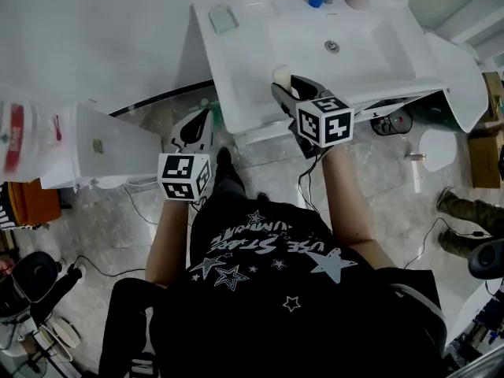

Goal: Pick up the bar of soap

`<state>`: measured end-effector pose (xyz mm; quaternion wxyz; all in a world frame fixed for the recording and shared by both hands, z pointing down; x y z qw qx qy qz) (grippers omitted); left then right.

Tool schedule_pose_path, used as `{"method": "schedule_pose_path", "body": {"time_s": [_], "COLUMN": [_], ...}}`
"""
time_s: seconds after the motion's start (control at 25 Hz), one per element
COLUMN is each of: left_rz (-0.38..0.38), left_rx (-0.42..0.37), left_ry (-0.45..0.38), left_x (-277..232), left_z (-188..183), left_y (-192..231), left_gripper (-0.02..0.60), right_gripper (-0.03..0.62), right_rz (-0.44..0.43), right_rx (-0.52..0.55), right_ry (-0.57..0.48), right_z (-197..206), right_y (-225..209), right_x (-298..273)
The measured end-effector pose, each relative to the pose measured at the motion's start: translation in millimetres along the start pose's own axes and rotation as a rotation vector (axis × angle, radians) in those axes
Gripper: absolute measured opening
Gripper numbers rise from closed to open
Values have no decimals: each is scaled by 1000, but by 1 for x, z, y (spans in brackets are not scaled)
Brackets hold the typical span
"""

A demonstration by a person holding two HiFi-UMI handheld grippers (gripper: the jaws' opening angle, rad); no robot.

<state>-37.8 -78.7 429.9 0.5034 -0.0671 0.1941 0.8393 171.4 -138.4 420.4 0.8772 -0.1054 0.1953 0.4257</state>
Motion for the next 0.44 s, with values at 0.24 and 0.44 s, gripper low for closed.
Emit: {"method": "schedule_pose_path", "body": {"time_s": [0.24,0.44], "left_rz": [-8,-18], "left_rx": [-2,-8], "left_ry": [7,-10], "left_x": [24,32], "left_z": [15,28], "left_y": [-18,-33], "left_gripper": [9,9], "right_gripper": [184,184], "right_rz": [-5,-5], "right_rx": [-13,-2], "right_ry": [4,2], "right_z": [18,37], "right_y": [15,19], "right_x": [25,44]}}
Point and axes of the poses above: the fingertips, and each gripper's own axes: x backward along the fingers, y to its left, z out of its underside, the point moved 4 cm from there along x, backward along the fingers, and after that the axes turned 13 degrees about x, right-handed, at the moved point
